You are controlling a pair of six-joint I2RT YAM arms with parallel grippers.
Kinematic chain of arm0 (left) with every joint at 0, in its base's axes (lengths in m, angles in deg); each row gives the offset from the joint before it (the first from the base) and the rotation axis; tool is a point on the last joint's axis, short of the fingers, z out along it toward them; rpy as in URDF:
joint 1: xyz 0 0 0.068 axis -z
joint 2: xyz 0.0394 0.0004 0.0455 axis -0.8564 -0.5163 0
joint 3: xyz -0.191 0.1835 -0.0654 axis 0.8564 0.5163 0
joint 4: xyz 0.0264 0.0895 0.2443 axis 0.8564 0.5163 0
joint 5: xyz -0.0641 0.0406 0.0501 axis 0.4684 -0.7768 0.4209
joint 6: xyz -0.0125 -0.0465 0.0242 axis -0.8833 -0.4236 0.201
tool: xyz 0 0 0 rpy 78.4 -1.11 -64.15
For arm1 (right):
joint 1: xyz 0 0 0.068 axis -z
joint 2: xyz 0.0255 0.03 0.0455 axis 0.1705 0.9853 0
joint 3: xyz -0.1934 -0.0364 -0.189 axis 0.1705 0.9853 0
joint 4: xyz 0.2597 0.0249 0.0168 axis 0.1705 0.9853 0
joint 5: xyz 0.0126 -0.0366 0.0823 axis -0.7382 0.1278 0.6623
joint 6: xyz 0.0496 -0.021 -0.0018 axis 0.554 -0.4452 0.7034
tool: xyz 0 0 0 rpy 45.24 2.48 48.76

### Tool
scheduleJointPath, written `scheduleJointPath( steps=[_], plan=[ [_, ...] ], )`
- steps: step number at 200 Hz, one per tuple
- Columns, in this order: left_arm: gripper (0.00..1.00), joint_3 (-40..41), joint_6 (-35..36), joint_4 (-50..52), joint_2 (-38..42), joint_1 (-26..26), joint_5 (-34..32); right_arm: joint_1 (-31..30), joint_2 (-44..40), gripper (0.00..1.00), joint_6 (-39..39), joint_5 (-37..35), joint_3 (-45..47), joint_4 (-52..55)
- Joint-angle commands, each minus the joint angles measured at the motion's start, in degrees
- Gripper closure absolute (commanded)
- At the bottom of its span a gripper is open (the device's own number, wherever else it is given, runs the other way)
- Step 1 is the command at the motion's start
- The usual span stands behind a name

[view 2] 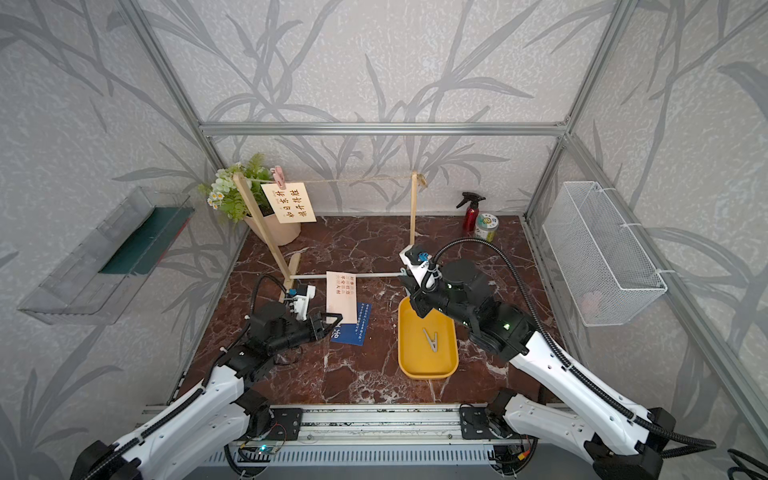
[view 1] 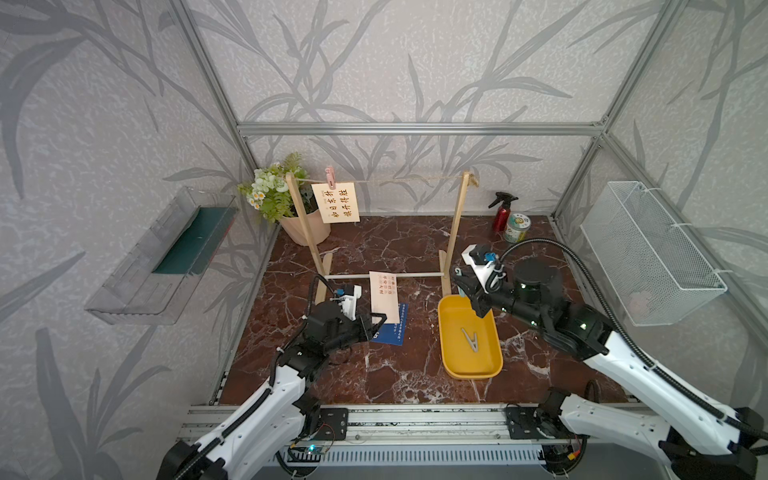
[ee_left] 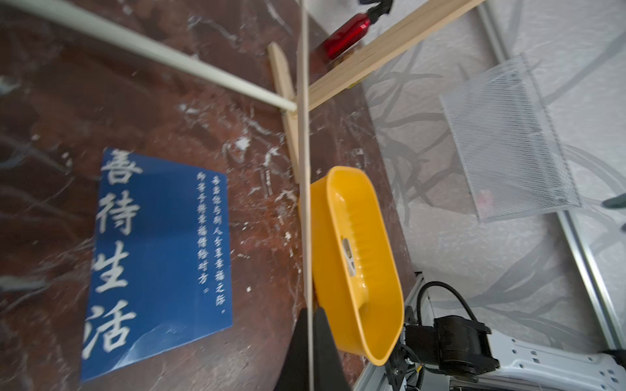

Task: Remove the postcards from the strings
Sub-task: Place the clamp in the storage box.

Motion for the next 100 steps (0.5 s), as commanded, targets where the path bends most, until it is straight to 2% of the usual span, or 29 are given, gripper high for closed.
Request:
scheduleJointPath(
  steps=[1, 30, 57, 61, 75, 89, 100],
  plan=[
    [1.0, 1.26, -1.72, 0.15, -11.23, -0.36, 5.18, 0.26, 0.09, 1.0, 6.86, -8.34, 6.64, 2.15],
    [1.0, -2.78, 1.74, -2.16, -22.21, 0.08, 10.51, 2.69, 3.7, 1.0, 10.18, -5.21, 11.1, 0.66],
    [1.0, -4.83, 5.69, 2.16, -24.64, 0.3, 9.61, 3.33, 7.35, 1.0, 10.56, -6.76, 11.7, 1.96],
    [0.96, -4.88, 5.98, 2.59, -24.64, 0.27, 9.31, 3.42, 8.16, 1.0, 10.48, -7.21, 11.67, 2.32],
    [0.73, -6.3, 7.49, 6.55, -24.7, 0.28, 7.71, 3.98, 10.71, 1.0, 11.08, -8.02, 11.66, 2.87],
    [0.64, -8.52, 9.01, 12.24, -24.08, 0.35, 5.16, 4.48, 13.45, 1.0, 11.45, -6.62, 11.79, 2.33],
    [0.48, -9.76, 9.78, 16.13, -22.83, 0.31, 2.51, 4.5, 15.8, 1.0, 11.75, -5.89, 11.35, 2.41]
  ],
)
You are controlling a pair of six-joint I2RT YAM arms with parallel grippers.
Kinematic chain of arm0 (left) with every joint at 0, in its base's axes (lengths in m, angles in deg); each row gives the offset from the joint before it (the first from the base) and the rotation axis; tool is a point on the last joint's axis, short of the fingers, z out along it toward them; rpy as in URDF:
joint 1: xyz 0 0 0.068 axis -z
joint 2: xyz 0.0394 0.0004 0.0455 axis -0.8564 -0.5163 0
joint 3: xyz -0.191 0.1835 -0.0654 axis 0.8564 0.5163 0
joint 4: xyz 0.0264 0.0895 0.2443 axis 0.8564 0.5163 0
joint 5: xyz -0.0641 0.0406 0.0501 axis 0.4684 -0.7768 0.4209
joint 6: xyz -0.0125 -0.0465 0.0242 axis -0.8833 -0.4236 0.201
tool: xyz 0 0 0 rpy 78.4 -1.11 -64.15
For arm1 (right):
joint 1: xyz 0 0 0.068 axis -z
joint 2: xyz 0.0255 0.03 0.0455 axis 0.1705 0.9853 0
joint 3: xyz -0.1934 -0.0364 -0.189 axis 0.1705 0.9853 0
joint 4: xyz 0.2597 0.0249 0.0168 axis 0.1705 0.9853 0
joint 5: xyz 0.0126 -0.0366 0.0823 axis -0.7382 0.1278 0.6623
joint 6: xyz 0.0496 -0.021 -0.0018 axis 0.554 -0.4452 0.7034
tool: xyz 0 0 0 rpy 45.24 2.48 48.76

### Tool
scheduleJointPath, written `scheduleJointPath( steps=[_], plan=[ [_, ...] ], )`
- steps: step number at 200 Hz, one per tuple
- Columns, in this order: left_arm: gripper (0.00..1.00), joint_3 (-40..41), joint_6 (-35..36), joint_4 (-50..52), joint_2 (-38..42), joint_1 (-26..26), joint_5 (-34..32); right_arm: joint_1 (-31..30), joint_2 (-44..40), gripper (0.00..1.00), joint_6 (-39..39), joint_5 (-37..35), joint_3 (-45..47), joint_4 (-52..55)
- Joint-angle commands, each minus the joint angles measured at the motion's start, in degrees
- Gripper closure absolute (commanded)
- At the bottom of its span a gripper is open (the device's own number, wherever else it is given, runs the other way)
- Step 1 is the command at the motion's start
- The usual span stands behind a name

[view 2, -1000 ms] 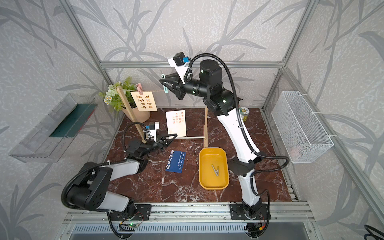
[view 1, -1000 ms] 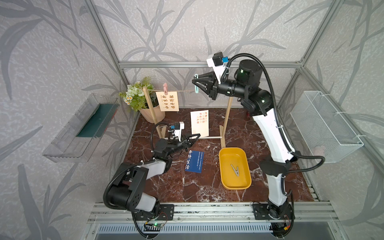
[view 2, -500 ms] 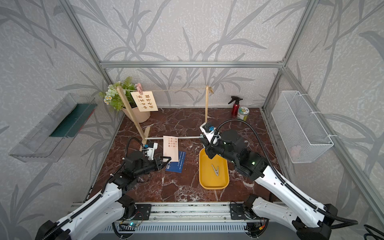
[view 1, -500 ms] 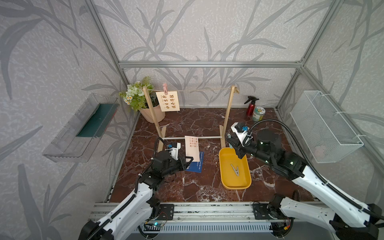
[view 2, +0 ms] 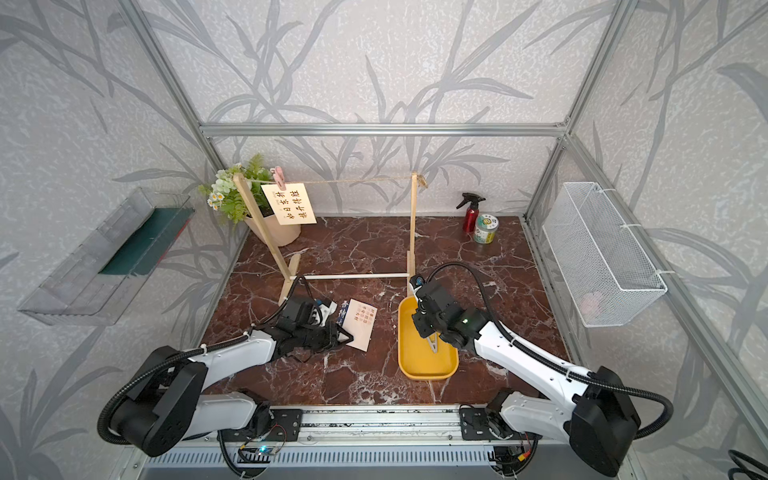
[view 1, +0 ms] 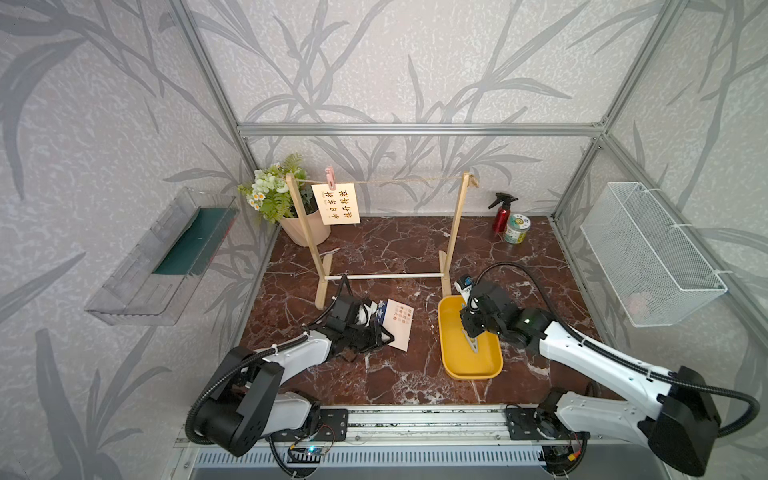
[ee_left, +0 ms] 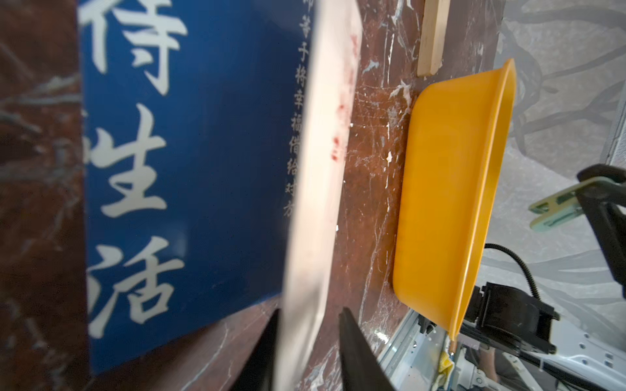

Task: Remove the postcards from the strings
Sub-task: Place the clamp in the storage box, then adjust the clothesline at the center of the board.

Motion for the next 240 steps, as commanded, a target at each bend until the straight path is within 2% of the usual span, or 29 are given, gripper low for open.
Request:
scheduleJointPath(
  steps=[1, 12, 37, 41, 44, 52, 57, 94, 111, 126, 135, 147, 162, 191, 220, 240],
  plan=[
    [0.47, -3.16, 3.9, 10.43, 1.8, 0.26, -4.87, 0.56, 3.91, 1.0, 1.67, 0.22, -0.43, 0.2],
    [0.38, -3.96, 3.48, 13.24, 2.81, 0.22, -7.17, 0.56, 6.6, 0.89, 1.91, 1.02, -1.35, 0.91],
    [0.32, -7.12, 3.59, 21.8, 4.47, 0.18, -12.11, 0.56, 11.28, 0.61, 1.89, 1.81, -4.54, 3.76],
    [0.32, -7.8, 3.86, 23.27, 4.97, 0.15, -12.88, 0.56, 11.36, 0.44, 1.91, 1.87, -4.62, 3.7],
    [0.31, -8.4, 4.06, 24.17, 5.29, 0.16, -13.3, 0.56, 11.32, 0.37, 2.02, 1.86, -4.62, 3.54],
    [0.31, -9.63, 4.34, 26.16, 6.67, 0.2, -13.96, 0.56, 10.6, 0.22, 2.13, 2.0, -4.41, 2.62],
    [0.31, -10.45, 4.49, 27.49, 7.68, 0.15, -14.91, 0.56, 9.93, 0.18, 2.13, 2.09, -4.21, 2.07],
    [0.31, -15.13, 6.69, 31.96, 16.71, -0.35, -23.29, 1.91, 3.3, 0.18, 2.59, 2.2, -4.66, -0.45],
    [0.31, -16.48, 8.9, 31.82, 20.57, -1.16, -29.69, 4.83, -0.74, 0.17, 3.65, 3.24, -1.95, -9.39],
    [0.31, -16.92, 11.32, 29.09, 22.89, -2.26, -33.73, 8.48, -0.38, 0.16, 4.52, 4.34, -1.43, -16.51],
    [0.24, -15.86, 13.85, 23.97, 24.16, -2.75, -33.22, 9.52, 1.64, 0.15, 3.29, 5.01, -2.37, -20.26],
    [0.09, -13.08, 16.97, 14.7, 25.77, -3.5, -31.32, 9.86, 5.45, 0.14, 0.68, 6.12, -4.18, -25.51],
    [0.01, -7.97, 16.91, 2.54, 27.25, -5.33, -30.67, 9.88, 10.38, 0.13, -1.06, 6.16, -6.48, -31.45],
    [0.01, -0.55, 11.66, -18.51, 26.16, -12.84, -24.08, 12.23, 18.2, 0.11, -0.78, 6.18, -8.27, -44.43],
    [0.0, 3.68, 13.3, -34.93, 25.18, -13.92, -25.43, 12.77, 23.15, 0.09, -1.25, 3.4, -10.68, -50.49],
    [0.0, 4.42, 13.31, -44.93, 22.73, -14.42, -27.02, 13.56, 25.25, 0.14, -0.6, 2.46, -11.0, -53.61]
  ],
)
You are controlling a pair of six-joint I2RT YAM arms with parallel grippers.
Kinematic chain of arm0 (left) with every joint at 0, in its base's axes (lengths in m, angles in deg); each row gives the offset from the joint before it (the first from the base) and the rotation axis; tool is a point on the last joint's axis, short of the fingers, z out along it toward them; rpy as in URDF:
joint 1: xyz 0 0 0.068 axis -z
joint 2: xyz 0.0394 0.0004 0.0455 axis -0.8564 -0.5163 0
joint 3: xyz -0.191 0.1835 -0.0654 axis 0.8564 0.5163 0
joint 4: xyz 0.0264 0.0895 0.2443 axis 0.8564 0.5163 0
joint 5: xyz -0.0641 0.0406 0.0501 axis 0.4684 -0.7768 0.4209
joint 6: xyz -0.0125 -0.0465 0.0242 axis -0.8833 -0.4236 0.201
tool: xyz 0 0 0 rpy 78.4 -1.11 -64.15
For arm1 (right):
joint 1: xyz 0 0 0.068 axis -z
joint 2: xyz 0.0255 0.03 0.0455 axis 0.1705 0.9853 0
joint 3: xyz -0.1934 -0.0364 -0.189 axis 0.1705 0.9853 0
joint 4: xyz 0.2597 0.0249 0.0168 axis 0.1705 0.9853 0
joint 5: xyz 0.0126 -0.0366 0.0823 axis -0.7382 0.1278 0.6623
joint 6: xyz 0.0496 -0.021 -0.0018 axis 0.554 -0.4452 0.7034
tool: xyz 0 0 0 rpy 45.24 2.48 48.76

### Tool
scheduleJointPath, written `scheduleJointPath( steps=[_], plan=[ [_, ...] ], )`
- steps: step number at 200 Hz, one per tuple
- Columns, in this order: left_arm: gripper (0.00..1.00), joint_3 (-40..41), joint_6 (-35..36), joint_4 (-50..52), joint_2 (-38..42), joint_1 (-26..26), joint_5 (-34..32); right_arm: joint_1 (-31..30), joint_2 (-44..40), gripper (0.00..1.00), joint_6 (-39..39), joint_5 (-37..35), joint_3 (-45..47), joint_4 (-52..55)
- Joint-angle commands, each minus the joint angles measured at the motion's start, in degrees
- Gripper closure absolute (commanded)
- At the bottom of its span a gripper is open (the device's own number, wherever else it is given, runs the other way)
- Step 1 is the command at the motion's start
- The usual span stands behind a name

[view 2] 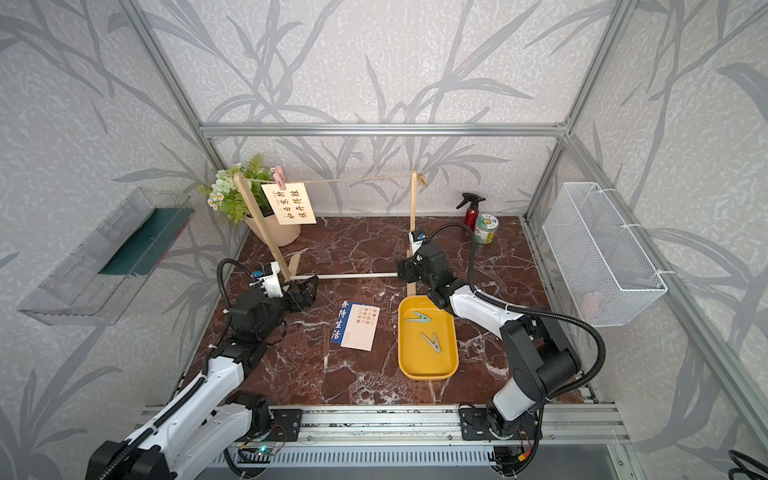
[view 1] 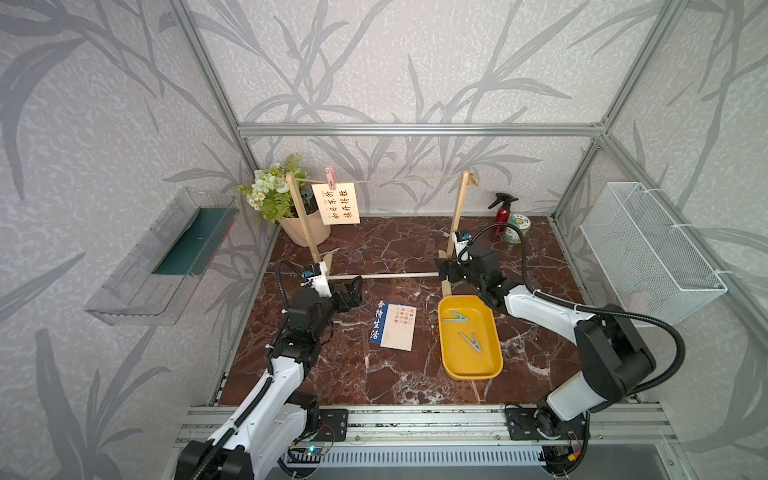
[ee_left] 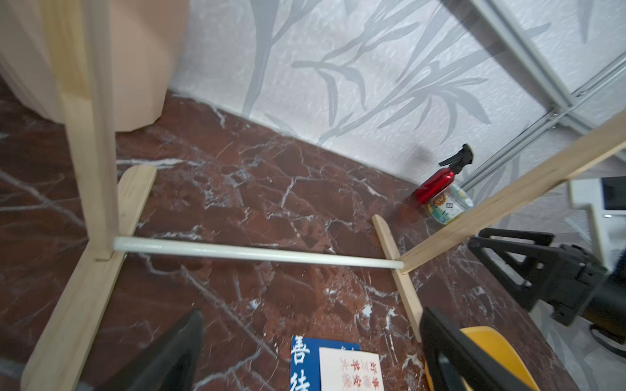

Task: Remove the postcards from the strings
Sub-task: Adjust the clothesline at the center of the board.

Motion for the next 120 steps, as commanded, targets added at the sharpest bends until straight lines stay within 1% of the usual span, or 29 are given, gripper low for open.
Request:
scheduleJointPath(
  steps=[1, 11, 31, 60, 70, 91, 109, 120],
  plan=[
    [0.0, 0.28, 0.51, -21.87, -1.98, -0.79, -0.58, 0.84, 1.53, 0.14, 0.04, -2.22, -2.27, -9.69],
    [0.01, -0.74, 1.25, -25.32, -3.73, -0.99, 0.44, 1.38, 2.01, 0.17, 0.53, -2.23, -2.58, -9.96],
    [0.01, -4.49, 3.81, -26.22, -7.01, -1.23, 0.21, 2.02, 1.98, 0.21, 0.56, -3.0, -2.15, -11.05],
    [0.01, -5.29, 3.31, -32.54, -10.38, -3.85, -0.74, 2.55, 1.2, 0.27, 0.32, -3.54, -2.0, -11.25],
    [0.01, -6.14, 4.32, -31.18, -10.19, -4.44, -0.93, 2.57, 0.79, 0.29, -0.13, -3.96, -1.96, -11.02],
    [0.01, -8.0, 7.79, -27.03, -8.44, -5.01, 0.72, 2.82, -0.11, 0.32, -0.81, -4.87, -1.84, -10.49],
    [0.01, -7.63, 9.34, -26.67, -6.71, -5.66, -0.23, 3.43, -0.48, 0.35, -0.89, -5.35, -1.78, -10.36],
    [0.01, -7.91, 9.9, -26.03, -6.19, -6.49, 0.48, 3.69, -0.59, 0.36, -0.97, -5.22, -1.85, -10.08]
  ],
)
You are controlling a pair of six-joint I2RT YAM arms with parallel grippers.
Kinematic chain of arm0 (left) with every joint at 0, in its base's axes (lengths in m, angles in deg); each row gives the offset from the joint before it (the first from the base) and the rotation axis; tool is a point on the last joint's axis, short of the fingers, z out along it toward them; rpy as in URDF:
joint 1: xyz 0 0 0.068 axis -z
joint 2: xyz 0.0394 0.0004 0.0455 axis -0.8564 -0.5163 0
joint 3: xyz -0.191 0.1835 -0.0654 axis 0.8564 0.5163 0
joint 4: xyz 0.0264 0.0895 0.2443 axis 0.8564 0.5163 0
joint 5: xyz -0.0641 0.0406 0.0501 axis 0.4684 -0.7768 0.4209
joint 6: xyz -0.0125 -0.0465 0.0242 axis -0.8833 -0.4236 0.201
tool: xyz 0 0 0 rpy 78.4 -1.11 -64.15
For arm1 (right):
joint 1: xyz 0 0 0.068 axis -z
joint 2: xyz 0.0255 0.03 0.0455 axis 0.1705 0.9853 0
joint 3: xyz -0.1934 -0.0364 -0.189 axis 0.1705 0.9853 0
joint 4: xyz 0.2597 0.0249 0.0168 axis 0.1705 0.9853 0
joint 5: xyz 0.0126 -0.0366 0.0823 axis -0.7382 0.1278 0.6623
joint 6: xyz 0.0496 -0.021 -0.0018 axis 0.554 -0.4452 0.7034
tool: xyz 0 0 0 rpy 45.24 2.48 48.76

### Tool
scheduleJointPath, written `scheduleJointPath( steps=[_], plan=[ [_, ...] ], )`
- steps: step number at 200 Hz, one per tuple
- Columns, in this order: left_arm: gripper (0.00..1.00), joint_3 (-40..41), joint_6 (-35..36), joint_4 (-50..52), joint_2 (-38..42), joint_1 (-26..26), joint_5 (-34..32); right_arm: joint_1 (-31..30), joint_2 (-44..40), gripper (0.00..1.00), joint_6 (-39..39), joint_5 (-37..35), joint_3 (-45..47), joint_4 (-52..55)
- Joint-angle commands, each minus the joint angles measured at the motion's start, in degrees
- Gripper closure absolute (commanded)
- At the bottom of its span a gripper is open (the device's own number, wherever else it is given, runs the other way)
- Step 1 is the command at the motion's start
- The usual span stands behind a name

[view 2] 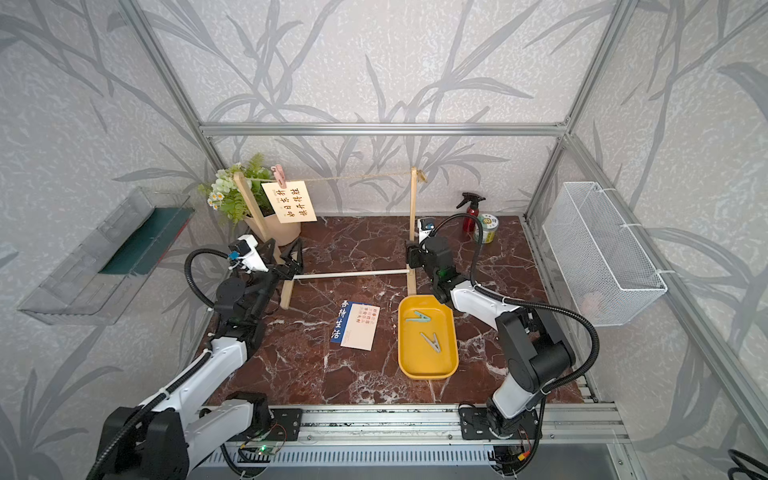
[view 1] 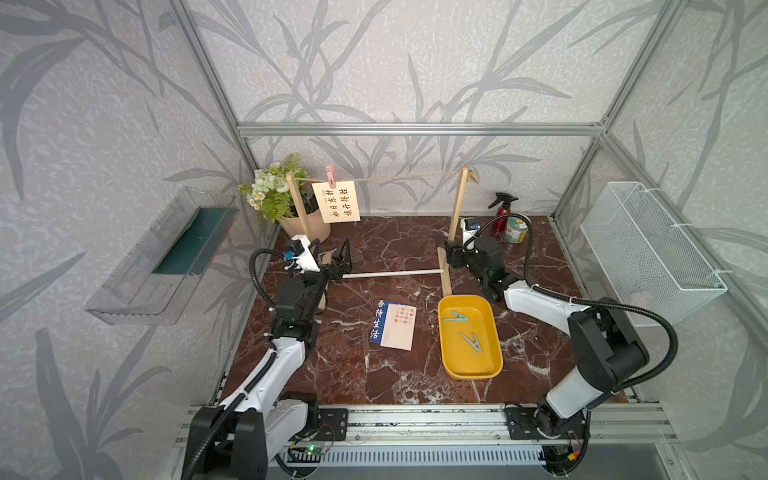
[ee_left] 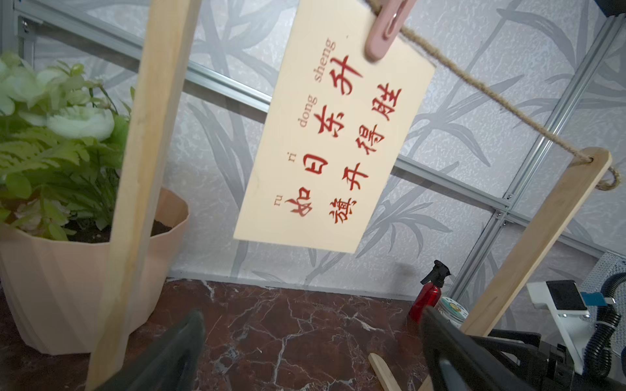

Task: Remove the postcards from the strings
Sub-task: Adjust the clothesline at the center of the board.

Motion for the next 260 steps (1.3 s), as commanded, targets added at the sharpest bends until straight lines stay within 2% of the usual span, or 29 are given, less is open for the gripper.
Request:
scheduleJointPath(
  steps=[1, 53, 65, 87, 123, 176, 223, 260],
  plan=[
    [0.01, -1.71, 3.36, -0.33, 2.15, -1.28, 0.7, 0.77, -2.22, 0.37, -0.55, -1.48, -1.04, -1.36],
    [0.01, -2.53, 4.63, 1.06, 4.49, -3.08, 1.89, 1.54, -2.94, 0.42, -1.28, -1.04, -0.23, -2.44],
    [0.01, -2.99, 4.56, 2.29, 4.71, -3.34, 1.68, 1.55, -3.05, 0.49, -1.68, -1.93, -0.18, -2.78],
    [0.01, -3.53, 4.63, 1.87, 4.18, -3.5, 3.62, 1.74, -4.26, 0.49, -2.49, -1.82, 0.55, -3.52],
    [0.01, -6.86, 3.62, 0.93, -0.04, -4.98, 7.99, 2.08, -6.44, 0.53, -2.98, -2.53, 2.22, -3.92],
    [0.01, -11.63, 8.01, 3.45, -3.62, -5.12, 7.2, 4.81, -9.59, 0.55, -1.81, -0.91, 5.0, -3.44],
    [0.04, -16.39, 7.11, 2.31, -9.25, -5.13, 15.81, 4.81, -13.89, 0.56, -2.49, -1.05, 7.77, -3.09],
    [0.07, -17.66, 7.06, 1.4, -11.73, -4.81, 18.42, 4.84, -17.82, 0.57, -2.48, -0.05, 8.83, 0.23]
  ],
)
